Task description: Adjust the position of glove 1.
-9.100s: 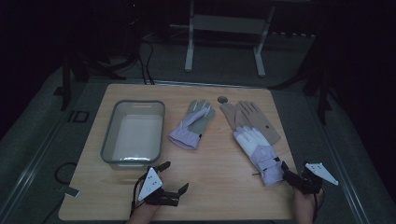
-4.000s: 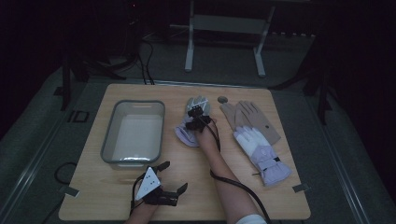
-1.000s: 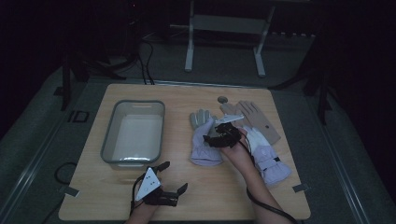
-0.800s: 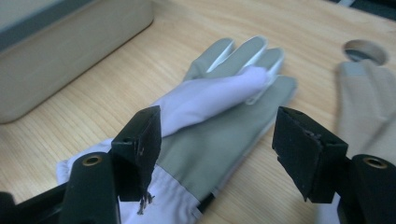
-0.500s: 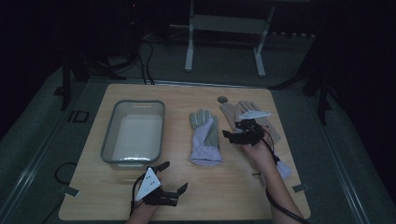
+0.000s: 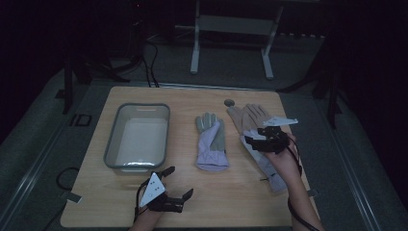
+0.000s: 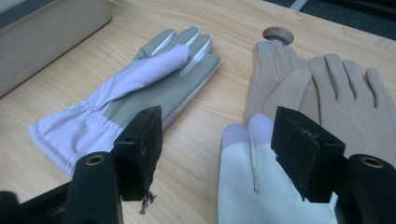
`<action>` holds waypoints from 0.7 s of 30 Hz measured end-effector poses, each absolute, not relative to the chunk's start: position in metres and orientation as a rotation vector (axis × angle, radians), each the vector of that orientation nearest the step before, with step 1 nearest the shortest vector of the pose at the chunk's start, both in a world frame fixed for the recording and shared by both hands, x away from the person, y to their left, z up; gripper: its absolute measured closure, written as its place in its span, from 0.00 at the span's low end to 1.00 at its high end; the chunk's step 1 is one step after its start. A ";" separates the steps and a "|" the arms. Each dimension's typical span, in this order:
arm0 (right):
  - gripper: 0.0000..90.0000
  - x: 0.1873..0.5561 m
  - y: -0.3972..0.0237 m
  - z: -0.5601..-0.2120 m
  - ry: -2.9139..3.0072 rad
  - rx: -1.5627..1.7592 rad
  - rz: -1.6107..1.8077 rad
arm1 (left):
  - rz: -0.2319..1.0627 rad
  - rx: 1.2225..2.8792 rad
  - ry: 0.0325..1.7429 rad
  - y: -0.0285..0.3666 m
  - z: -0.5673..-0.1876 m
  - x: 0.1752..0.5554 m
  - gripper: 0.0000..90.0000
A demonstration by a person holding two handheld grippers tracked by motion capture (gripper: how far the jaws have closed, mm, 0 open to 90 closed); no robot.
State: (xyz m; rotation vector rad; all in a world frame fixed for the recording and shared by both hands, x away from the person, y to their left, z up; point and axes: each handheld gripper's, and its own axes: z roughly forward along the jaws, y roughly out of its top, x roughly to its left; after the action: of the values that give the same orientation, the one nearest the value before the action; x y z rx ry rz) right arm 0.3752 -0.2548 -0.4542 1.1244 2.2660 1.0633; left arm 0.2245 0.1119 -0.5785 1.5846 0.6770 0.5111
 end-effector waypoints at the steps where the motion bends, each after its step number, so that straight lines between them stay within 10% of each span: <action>1: 0.39 0.373 -0.257 -0.454 2.257 1.121 1.057 | 0.512 1.584 0.678 0.112 -0.579 0.224 0.01; 21: 0.46 0.350 -0.330 -0.509 2.247 1.286 0.946 | 0.512 1.585 0.684 0.112 -0.578 0.225 0.01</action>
State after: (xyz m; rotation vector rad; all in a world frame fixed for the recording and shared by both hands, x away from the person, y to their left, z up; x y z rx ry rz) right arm 0.3504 -0.3300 -0.5088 1.2861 2.2465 0.9459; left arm 0.2246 0.1116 -0.5784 1.5848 0.6843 0.5117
